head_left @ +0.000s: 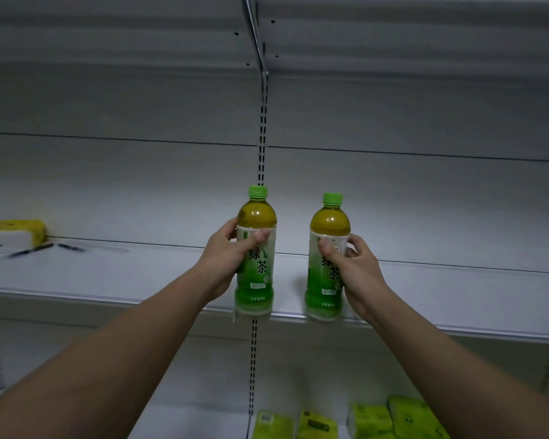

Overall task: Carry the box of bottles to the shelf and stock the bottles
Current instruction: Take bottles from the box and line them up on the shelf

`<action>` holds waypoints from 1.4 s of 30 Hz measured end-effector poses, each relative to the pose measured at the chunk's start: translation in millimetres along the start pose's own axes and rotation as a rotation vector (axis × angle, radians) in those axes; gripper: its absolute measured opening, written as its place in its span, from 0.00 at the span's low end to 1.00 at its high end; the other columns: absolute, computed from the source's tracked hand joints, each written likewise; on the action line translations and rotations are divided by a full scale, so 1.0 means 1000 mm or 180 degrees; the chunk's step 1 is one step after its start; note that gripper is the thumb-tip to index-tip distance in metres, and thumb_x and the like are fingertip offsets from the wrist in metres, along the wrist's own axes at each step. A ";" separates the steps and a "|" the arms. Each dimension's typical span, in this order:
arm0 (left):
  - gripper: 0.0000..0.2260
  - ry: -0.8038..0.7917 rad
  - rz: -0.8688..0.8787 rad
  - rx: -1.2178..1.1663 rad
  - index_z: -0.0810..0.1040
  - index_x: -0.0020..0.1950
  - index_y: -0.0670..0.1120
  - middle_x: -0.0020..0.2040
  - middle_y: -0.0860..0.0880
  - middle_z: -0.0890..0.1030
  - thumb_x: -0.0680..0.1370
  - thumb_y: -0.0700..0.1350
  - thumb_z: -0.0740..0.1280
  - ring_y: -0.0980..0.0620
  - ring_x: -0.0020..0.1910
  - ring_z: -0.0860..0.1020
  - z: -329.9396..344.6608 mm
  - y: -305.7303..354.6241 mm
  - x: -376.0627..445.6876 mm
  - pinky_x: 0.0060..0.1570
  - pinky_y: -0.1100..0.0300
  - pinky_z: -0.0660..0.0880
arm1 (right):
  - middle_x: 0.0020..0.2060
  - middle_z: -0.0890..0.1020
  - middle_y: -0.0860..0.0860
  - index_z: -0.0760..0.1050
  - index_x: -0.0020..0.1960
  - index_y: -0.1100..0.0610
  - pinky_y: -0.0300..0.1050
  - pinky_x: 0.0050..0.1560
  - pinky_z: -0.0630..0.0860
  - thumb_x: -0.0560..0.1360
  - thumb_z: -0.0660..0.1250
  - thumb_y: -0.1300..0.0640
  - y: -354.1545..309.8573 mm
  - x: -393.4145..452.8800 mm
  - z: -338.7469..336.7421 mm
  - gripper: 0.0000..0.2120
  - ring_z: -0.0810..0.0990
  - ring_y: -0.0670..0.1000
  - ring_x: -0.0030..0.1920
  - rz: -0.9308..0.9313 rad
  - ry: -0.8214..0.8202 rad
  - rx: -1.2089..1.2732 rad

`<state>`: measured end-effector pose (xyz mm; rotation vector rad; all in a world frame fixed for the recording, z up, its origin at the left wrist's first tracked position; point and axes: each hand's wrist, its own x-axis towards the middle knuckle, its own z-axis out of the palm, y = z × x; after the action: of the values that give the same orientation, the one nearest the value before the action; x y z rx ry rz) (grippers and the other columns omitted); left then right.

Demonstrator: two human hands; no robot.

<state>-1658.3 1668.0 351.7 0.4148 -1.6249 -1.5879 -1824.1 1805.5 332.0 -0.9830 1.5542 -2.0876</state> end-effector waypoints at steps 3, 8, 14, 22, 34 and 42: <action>0.24 0.0059 0.0000 -0.0052 0.73 0.67 0.48 0.56 0.49 0.81 0.72 0.46 0.72 0.47 0.54 0.80 0.010 -0.011 0.019 0.44 0.54 0.78 | 0.56 0.82 0.51 0.74 0.61 0.52 0.51 0.59 0.77 0.69 0.74 0.49 0.010 0.019 -0.002 0.23 0.81 0.51 0.56 -0.0075 -0.0015 -0.0165; 0.24 0.0105 0.0018 -0.0014 0.72 0.69 0.49 0.56 0.52 0.80 0.74 0.45 0.71 0.49 0.54 0.80 0.017 -0.026 0.048 0.45 0.55 0.78 | 0.57 0.82 0.51 0.72 0.61 0.49 0.48 0.57 0.76 0.74 0.70 0.48 0.023 0.045 0.003 0.17 0.81 0.49 0.55 -0.0138 -0.0175 -0.0207; 0.24 0.0294 -0.0023 -0.0332 0.73 0.68 0.50 0.61 0.48 0.80 0.72 0.46 0.72 0.49 0.58 0.79 0.019 -0.047 0.068 0.55 0.52 0.78 | 0.56 0.80 0.45 0.70 0.63 0.45 0.50 0.61 0.74 0.74 0.67 0.42 0.034 0.066 0.012 0.19 0.78 0.47 0.56 -0.0115 -0.0203 -0.0475; 0.31 -0.0144 -0.0068 0.1147 0.71 0.69 0.51 0.60 0.48 0.76 0.69 0.39 0.76 0.49 0.54 0.78 0.003 -0.059 0.055 0.57 0.51 0.76 | 0.61 0.76 0.51 0.70 0.69 0.52 0.51 0.58 0.77 0.73 0.73 0.56 0.038 0.055 -0.010 0.27 0.78 0.53 0.57 0.0172 -0.0559 -0.1449; 0.28 0.0474 -0.0086 0.1059 0.72 0.68 0.46 0.60 0.48 0.78 0.70 0.40 0.76 0.49 0.51 0.80 0.007 -0.089 0.075 0.53 0.54 0.79 | 0.49 0.75 0.45 0.71 0.66 0.55 0.35 0.40 0.71 0.74 0.72 0.55 0.064 0.084 0.009 0.22 0.76 0.49 0.49 -0.0157 -0.0128 -0.1868; 0.29 0.0606 0.0044 0.1350 0.72 0.70 0.46 0.63 0.45 0.78 0.70 0.44 0.76 0.49 0.56 0.79 0.011 -0.116 0.134 0.56 0.55 0.78 | 0.50 0.75 0.46 0.70 0.67 0.56 0.40 0.48 0.70 0.76 0.70 0.54 0.091 0.138 0.018 0.21 0.75 0.48 0.50 -0.0217 -0.0044 -0.1912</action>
<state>-1783.4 1561.3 285.5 0.7497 -1.8052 -1.1472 -1917.5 1673.9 293.7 -1.2456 2.2279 -1.6656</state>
